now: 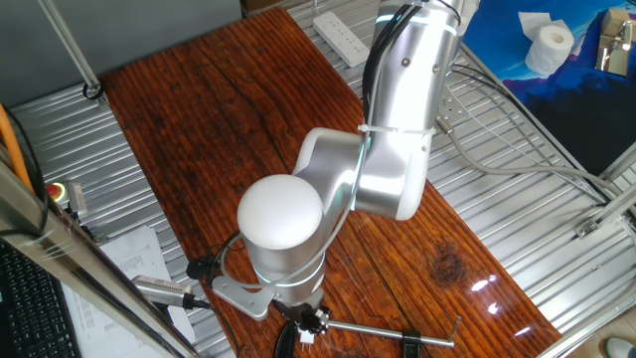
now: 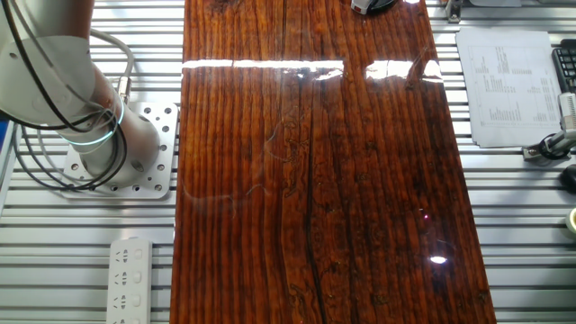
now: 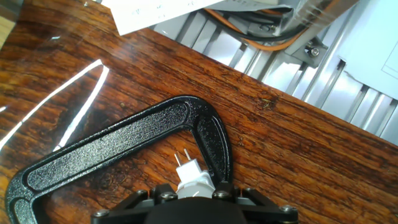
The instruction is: Install the light bulb by rotating it
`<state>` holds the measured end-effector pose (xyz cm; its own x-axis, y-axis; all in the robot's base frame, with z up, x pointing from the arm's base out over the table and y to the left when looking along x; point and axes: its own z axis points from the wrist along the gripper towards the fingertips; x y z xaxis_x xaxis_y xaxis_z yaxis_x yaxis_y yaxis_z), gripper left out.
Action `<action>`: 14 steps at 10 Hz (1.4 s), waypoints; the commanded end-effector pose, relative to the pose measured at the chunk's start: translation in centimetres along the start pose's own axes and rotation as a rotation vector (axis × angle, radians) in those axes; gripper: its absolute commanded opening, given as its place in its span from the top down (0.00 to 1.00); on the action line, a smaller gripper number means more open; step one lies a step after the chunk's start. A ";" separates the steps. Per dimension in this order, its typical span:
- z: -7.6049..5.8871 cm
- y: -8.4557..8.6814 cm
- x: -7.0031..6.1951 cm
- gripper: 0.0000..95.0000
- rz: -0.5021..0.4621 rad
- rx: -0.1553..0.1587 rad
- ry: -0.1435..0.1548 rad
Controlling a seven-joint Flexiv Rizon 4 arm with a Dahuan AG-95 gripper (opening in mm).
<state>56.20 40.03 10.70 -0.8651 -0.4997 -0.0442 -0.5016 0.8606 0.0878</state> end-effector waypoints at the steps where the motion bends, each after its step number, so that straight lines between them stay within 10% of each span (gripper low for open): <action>1: 0.0 -0.1 0.1 0.80 0.007 0.002 -0.002; 14: 0.2 -0.6 0.3 0.80 0.307 -0.008 -0.008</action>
<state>56.24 39.46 10.51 -0.9675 -0.2516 -0.0248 -0.2528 0.9619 0.1038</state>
